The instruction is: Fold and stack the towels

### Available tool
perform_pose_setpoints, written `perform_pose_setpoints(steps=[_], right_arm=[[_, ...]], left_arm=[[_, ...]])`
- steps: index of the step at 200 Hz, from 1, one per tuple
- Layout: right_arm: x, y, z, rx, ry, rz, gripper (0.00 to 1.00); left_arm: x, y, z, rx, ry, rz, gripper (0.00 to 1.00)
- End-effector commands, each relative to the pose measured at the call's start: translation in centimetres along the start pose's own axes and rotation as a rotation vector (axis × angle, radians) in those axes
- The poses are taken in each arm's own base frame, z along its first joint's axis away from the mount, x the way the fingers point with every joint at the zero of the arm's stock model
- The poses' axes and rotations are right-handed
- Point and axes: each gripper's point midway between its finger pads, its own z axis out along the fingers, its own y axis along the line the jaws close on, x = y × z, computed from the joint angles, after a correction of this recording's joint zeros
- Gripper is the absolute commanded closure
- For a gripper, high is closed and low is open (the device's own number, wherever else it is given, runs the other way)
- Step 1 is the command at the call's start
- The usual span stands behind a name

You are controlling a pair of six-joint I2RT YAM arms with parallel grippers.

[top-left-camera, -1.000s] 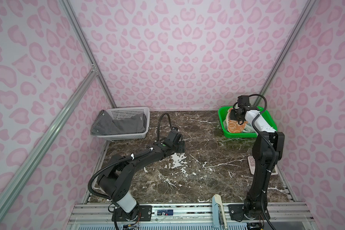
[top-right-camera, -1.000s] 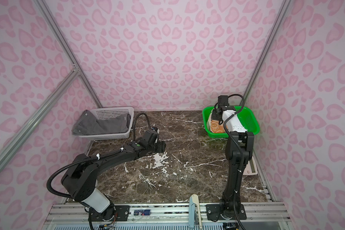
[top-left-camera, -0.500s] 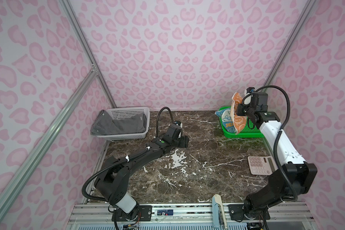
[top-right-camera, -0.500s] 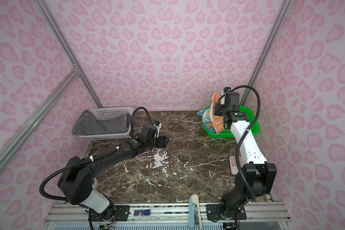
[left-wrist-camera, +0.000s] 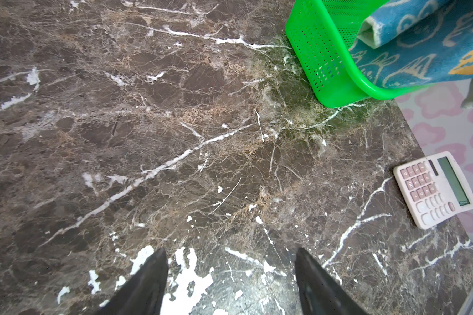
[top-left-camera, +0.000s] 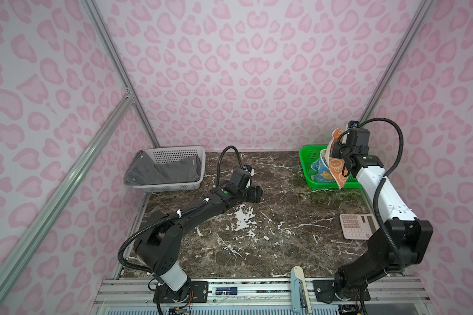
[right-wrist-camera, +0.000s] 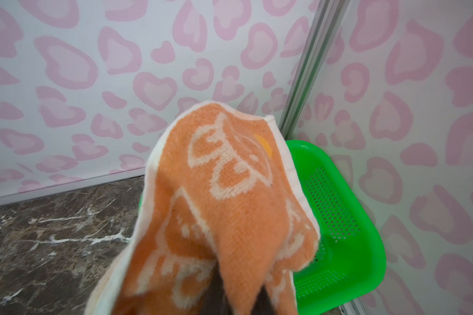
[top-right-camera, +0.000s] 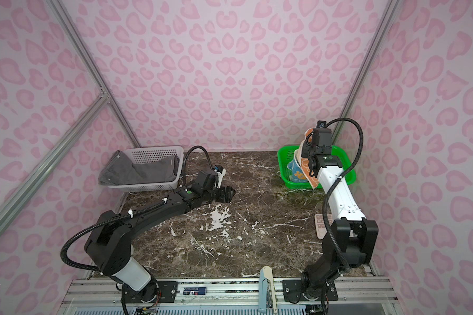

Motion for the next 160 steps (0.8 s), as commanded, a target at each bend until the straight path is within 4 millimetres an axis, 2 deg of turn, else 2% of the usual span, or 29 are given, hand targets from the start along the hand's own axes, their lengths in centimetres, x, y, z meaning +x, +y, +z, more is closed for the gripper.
perform_pose_setpoints(steps=[1,27,50,66,94,132,160], right_arm=[[-0.2,-0.4,3.1,0.029,-0.003,0.017,1.0],[3.4,0.6,7.6,0.002,0.149,0.013,1.0],[6.8,1.1,10.7,-0.027,0.265,0.027,0.87],[8.3,1.3,11.8,-0.031,0.306,0.031,0.76],[9.3,1.6,12.0,-0.048,0.327,0.021,0.54],[9.2,1.9,10.8,-0.087,0.305,-0.015,0.41],[9.8,3.4,10.8,-0.175,0.316,-0.047,0.29]], left_arm=[[-0.5,-0.6,0.6,0.024,-0.007,-0.009,0.26],[0.0,-0.5,1.4,0.023,0.022,-0.014,0.26],[0.6,-0.3,2.2,0.021,0.045,-0.02,0.26],[0.9,-0.2,2.6,0.019,0.058,-0.026,0.26],[1.2,0.0,3.0,0.012,0.071,-0.031,0.26],[1.4,-0.1,3.4,0.015,0.082,-0.035,0.26],[1.3,-0.2,3.8,0.022,0.09,-0.037,0.26]])
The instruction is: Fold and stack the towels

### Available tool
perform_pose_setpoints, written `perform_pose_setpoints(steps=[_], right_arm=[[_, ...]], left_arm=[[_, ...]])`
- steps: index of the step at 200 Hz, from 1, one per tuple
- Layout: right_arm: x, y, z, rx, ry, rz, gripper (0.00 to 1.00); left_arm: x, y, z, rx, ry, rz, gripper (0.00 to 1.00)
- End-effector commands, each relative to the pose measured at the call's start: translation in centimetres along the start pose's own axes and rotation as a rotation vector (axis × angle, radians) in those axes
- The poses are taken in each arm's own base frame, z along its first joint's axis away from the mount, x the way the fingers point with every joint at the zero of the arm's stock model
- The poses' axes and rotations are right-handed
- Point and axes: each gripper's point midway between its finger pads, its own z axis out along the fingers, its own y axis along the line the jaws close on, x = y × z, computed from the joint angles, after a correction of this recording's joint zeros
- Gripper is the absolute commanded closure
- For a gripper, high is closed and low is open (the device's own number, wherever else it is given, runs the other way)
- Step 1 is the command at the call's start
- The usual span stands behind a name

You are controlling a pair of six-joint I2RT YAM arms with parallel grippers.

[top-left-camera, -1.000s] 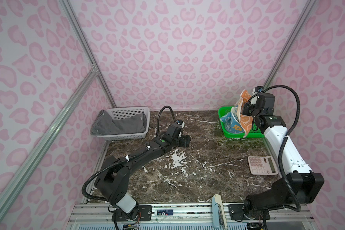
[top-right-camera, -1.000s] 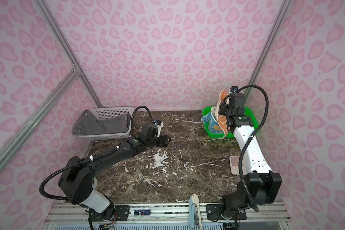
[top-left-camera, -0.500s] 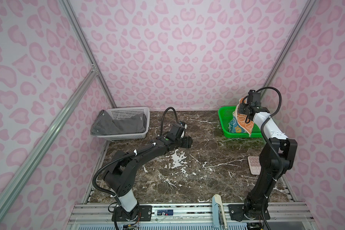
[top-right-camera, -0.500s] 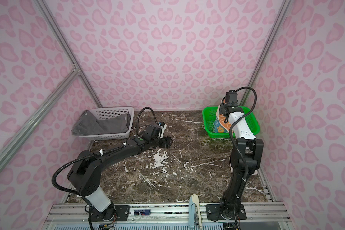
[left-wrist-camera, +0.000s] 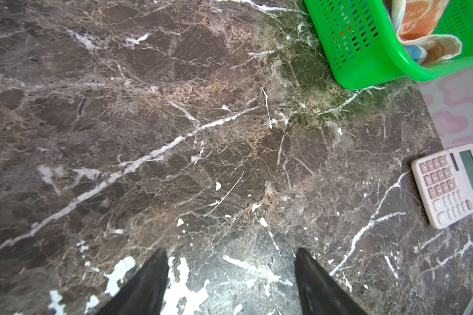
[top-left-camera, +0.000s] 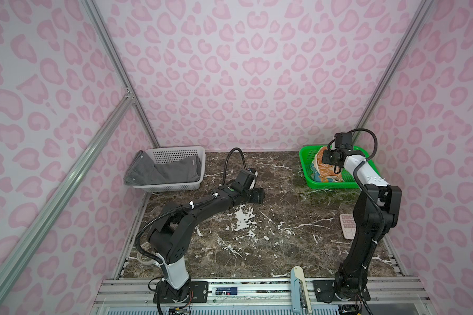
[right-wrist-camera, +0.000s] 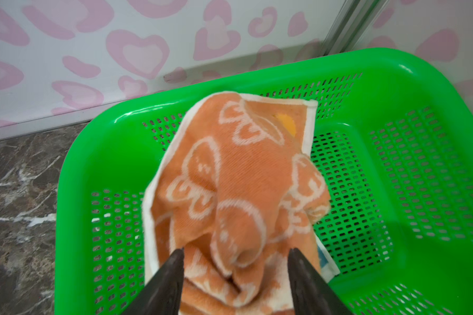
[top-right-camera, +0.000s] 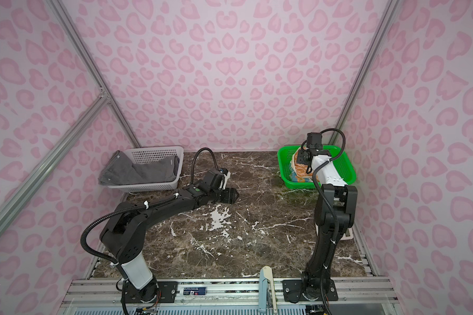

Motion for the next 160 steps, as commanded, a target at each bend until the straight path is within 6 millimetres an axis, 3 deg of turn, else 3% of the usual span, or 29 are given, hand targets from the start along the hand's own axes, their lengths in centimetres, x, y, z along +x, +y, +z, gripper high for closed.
perform_pose_setpoints(steps=[1,34,86,133,160], right_arm=[[0.2,1.6,0.5,-0.082,-0.001,-0.048,0.29],[1.0,2.8,2.2,-0.09,0.021,-0.069,0.24],[2.7,3.1,5.7,0.016,0.112,-0.105,0.33],[3.3,1.7,6.4,0.125,0.141,-0.135,0.62],[3.2,1.5,6.3,0.134,0.141,-0.151,0.87]], left_arm=[[-0.4,-0.4,0.3,0.017,0.0,-0.004,0.26],[-0.4,-0.4,0.3,0.015,0.001,-0.009,0.26],[-0.1,0.0,0.4,-0.001,0.01,-0.013,0.26],[-0.1,-0.1,0.8,0.001,0.017,-0.015,0.26],[-0.1,-0.1,1.0,0.001,0.021,-0.016,0.26]])
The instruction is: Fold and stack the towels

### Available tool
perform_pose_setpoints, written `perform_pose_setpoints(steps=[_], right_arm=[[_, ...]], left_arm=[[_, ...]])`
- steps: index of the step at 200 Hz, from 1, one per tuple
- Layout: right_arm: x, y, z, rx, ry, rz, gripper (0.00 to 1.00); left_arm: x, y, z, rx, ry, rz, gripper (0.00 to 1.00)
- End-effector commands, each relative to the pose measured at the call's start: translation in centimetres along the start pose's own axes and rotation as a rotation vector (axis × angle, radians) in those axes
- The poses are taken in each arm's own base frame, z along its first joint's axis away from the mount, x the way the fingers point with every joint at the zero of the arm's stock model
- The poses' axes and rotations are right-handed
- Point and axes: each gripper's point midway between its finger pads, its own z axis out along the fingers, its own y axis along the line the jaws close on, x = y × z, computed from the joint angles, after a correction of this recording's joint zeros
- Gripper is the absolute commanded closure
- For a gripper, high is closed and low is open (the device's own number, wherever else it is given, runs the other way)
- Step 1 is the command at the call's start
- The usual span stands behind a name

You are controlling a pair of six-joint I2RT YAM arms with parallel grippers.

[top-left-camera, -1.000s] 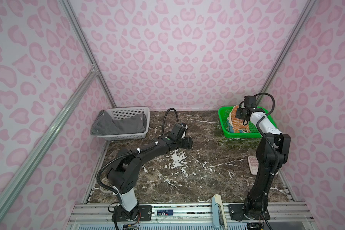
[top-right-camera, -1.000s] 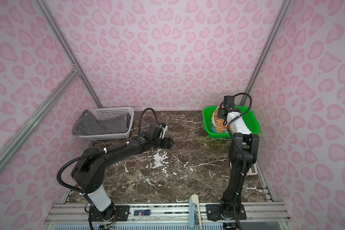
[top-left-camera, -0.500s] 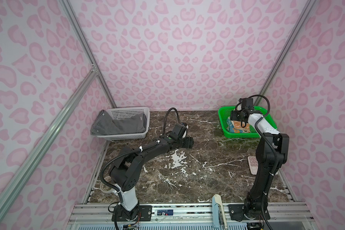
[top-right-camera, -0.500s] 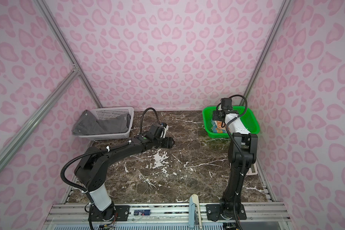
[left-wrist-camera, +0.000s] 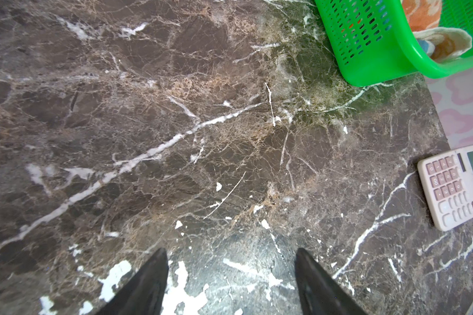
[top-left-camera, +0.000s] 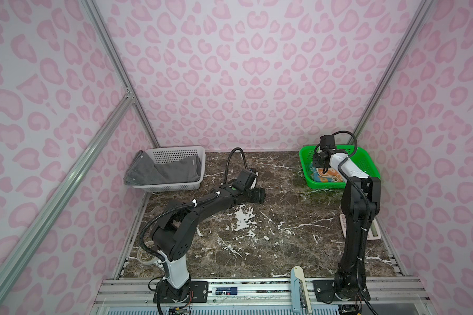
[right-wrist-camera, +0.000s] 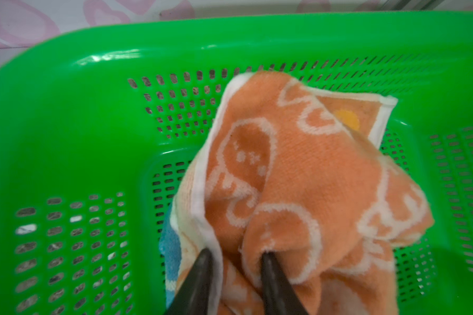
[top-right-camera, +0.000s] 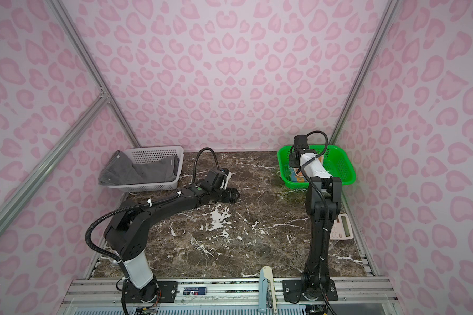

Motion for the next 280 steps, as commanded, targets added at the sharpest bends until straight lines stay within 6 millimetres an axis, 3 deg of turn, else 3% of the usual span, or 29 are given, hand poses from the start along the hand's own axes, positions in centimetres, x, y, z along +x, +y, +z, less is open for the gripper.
perform_pose_setpoints(steps=[1,17,45,83,129,175,200,238,259,280], right_arm=[[0.6,-0.7,0.3,0.043,0.024,-0.031,0.88],[0.2,-0.4,-0.3,0.024,0.013,-0.029,1.0],[-1.1,-0.3,-2.3,-0.008,-0.042,-0.015,1.0],[-3.4,-1.3,-7.4,-0.012,-0.149,0.005,1.0],[-6.2,-2.7,-16.5,-0.03,-0.351,0.035,1.0],[-8.3,-1.2,-27.8,-0.156,-0.618,-0.003,1.0],[-8.8,0.7,-33.4,-0.292,-0.712,-0.043,1.0],[-8.2,5.9,-41.4,-0.569,-0.809,-0.177,1.0],[-6.4,9.6,-44.9,-0.756,-0.805,-0.282,1.0],[-3.5,13.3,-46.7,-0.947,-0.737,-0.363,1.0]], left_arm=[[-0.3,-0.2,0.2,0.007,-0.001,-0.006,0.26],[-0.3,-0.3,0.3,0.009,0.0,-0.01,0.26],[-0.3,-0.3,0.3,0.01,0.001,-0.011,0.26],[-0.6,-0.5,0.1,0.018,-0.006,-0.007,0.26],[-1.6,-1.5,-0.8,0.049,-0.032,0.01,0.26],[-3.6,-2.5,-3.1,0.07,-0.097,0.039,0.26],[-4.6,-2.8,-4.7,0.075,-0.137,0.049,0.26],[-5.9,-2.8,-8.3,0.071,-0.217,0.079,0.25],[-6.5,-1.7,-10.8,0.04,-0.267,0.086,0.25],[-6.7,0.1,-13.5,-0.013,-0.317,0.074,0.25]])
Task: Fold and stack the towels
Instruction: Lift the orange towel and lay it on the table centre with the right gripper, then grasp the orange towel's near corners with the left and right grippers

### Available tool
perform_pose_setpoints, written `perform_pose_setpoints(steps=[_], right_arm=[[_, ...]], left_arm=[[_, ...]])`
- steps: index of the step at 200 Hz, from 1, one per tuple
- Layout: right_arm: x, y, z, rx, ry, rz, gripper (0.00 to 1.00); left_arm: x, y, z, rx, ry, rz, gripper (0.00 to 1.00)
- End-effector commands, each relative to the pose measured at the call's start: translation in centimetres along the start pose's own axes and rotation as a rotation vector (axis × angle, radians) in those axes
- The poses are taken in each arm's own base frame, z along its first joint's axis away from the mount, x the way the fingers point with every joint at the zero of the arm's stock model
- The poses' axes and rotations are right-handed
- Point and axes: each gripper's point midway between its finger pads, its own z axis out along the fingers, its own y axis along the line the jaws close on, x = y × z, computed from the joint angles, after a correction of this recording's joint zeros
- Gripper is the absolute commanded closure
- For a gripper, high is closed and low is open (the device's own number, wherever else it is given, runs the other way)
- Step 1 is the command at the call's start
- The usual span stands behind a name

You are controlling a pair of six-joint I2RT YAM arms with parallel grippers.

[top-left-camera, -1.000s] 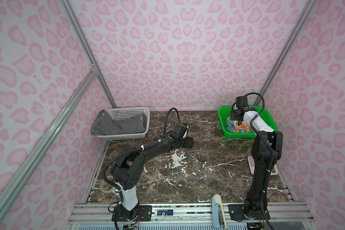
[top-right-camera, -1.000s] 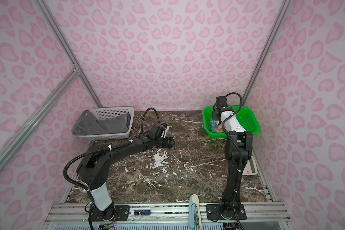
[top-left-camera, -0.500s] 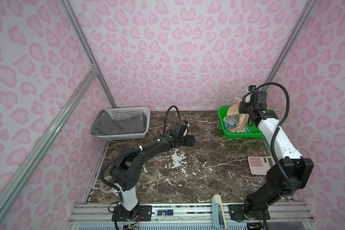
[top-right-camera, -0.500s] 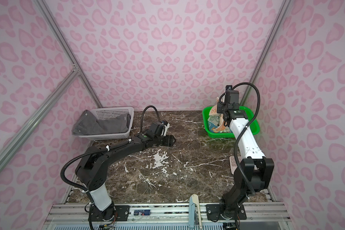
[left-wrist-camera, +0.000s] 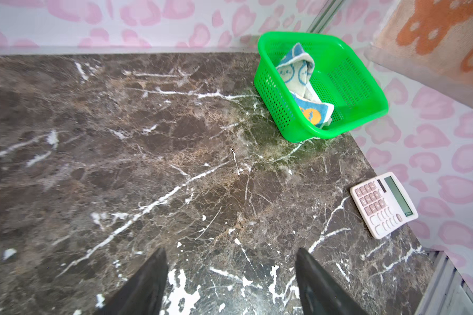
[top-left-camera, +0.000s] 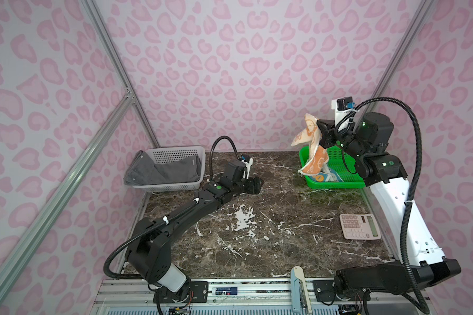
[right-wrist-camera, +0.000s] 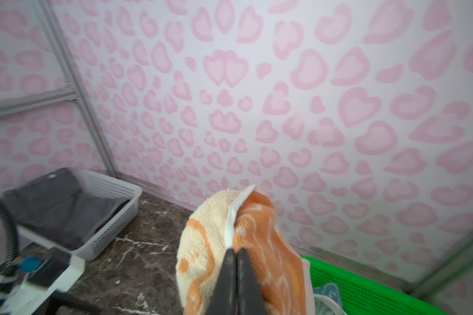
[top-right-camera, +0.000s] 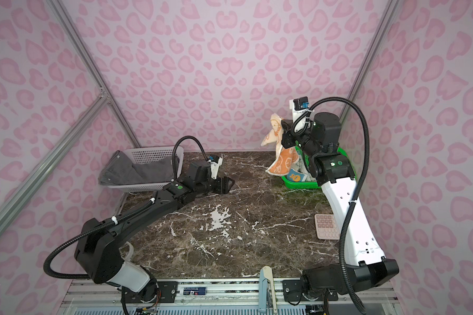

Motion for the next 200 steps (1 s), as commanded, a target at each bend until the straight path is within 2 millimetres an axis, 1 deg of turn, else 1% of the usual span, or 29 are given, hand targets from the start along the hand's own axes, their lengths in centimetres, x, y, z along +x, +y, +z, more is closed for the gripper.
perform_pose_setpoints(steps=[1,18,33,48,51,57,68,75,77,78,80,85,86,88,91,93,96,98,100,106,114,122,130,146,154,161,175,194,200], right_arm=[[1.6,6.3,-0.2,-0.294,0.066,0.02,1.0],[3.9,10.1,-0.2,-0.438,0.126,0.059,1.0],[6.8,12.3,0.0,-0.523,0.191,0.103,1.0],[10.9,13.7,0.3,-0.599,0.279,0.183,1.0],[12.6,13.9,0.4,-0.613,0.317,0.208,1.0],[14.9,14.1,0.8,-0.621,0.368,0.242,1.0],[19.3,13.6,1.6,-0.584,0.475,0.29,1.0],[22.2,12.7,2.4,-0.527,0.55,0.321,0.97],[22.6,12.5,2.5,-0.515,0.559,0.325,0.97],[23.4,12.2,2.8,-0.492,0.581,0.334,0.96],[23.8,12.0,2.9,-0.485,0.592,0.34,0.96],[25.8,10.7,3.6,-0.413,0.643,0.362,0.94],[26.5,10.2,3.8,-0.384,0.665,0.37,0.93],[26.8,10.1,3.9,-0.375,0.675,0.376,0.92],[27.9,9.2,4.3,-0.327,0.705,0.384,0.89],[28.7,8.3,4.6,-0.284,0.731,0.391,0.86],[29.1,7.7,4.8,-0.256,0.745,0.396,0.84],[30.2,7.0,4.9,-0.216,0.783,0.404,0.81],[30.4,6.7,5.0,-0.203,0.79,0.405,0.81],[31.9,5.1,5.4,-0.127,0.834,0.412,0.76],[32.9,3.6,5.7,-0.043,0.855,0.394,0.69],[33.3,2.6,5.9,0.02,0.859,0.358,0.63],[33.1,1.9,5.9,0.058,0.853,0.329,0.58],[32.6,1.1,5.5,0.114,0.836,0.274,0.52],[32.4,0.9,5.2,0.126,0.83,0.25,0.51],[32.4,1.1,5.0,0.121,0.834,0.228,0.51],[33.0,1.5,4.2,0.111,0.861,0.178,0.52],[34.9,1.6,2.6,0.134,0.926,0.161,0.52],[35.8,1.6,2.0,0.142,0.952,0.168,0.52]], left_arm=[[-0.7,1.9,-2.6,-0.073,-0.048,0.021,0.25],[-0.9,3.5,-4.8,-0.122,-0.08,0.012,0.25],[-0.8,4.9,-6.5,-0.165,-0.101,0.007,0.25],[-0.5,6.0,-7.8,-0.208,-0.115,0.012,0.24],[-0.3,6.3,-8.0,-0.217,-0.114,0.015,0.24],[-0.2,6.6,-8.3,-0.23,-0.116,0.02,0.24],[0.4,7.0,-8.5,-0.243,-0.105,0.028,0.24],[0.7,7.3,-8.4,-0.249,-0.094,0.029,0.24],[0.8,7.3,-8.4,-0.249,-0.089,0.029,0.24],[0.8,7.3,-8.3,-0.249,-0.089,0.03,0.24],[0.9,7.4,-8.3,-0.25,-0.085,0.03,0.24],[1.2,7.4,-8.0,-0.248,-0.071,0.031,0.24],[1.2,7.4,-7.9,-0.246,-0.069,0.031,0.24],[1.3,7.4,-7.8,-0.244,-0.063,0.032,0.24],[1.5,7.4,-7.6,-0.241,-0.054,0.032,0.24],[1.5,7.3,-7.4,-0.237,-0.049,0.031,0.24],[1.7,7.3,-7.2,-0.234,-0.038,0.03,0.24],[1.8,7.3,-7.0,-0.23,-0.033,0.029,0.24],[1.9,7.3,-6.8,-0.226,-0.026,0.027,0.24],[2.3,7.2,-6.3,-0.213,-0.006,0.021,0.24],[2.6,6.9,-5.6,-0.193,0.017,0.016,0.24],[3.1,6.8,-4.9,-0.176,0.04,0.008,0.24],[3.5,6.7,-4.3,-0.162,0.06,0.0,0.24],[4.4,6.5,-3.3,-0.136,0.092,-0.015,0.25],[4.8,6.4,-2.9,-0.121,0.103,-0.018,0.24],[5.3,6.4,-2.5,-0.114,0.118,-0.018,0.25],[6.0,6.5,-2.0,-0.113,0.144,-0.022,0.25],[7.1,6.5,-1.1,-0.099,0.181,-0.029,0.25],[7.4,6.2,-0.9,-0.086,0.195,-0.032,0.25]])
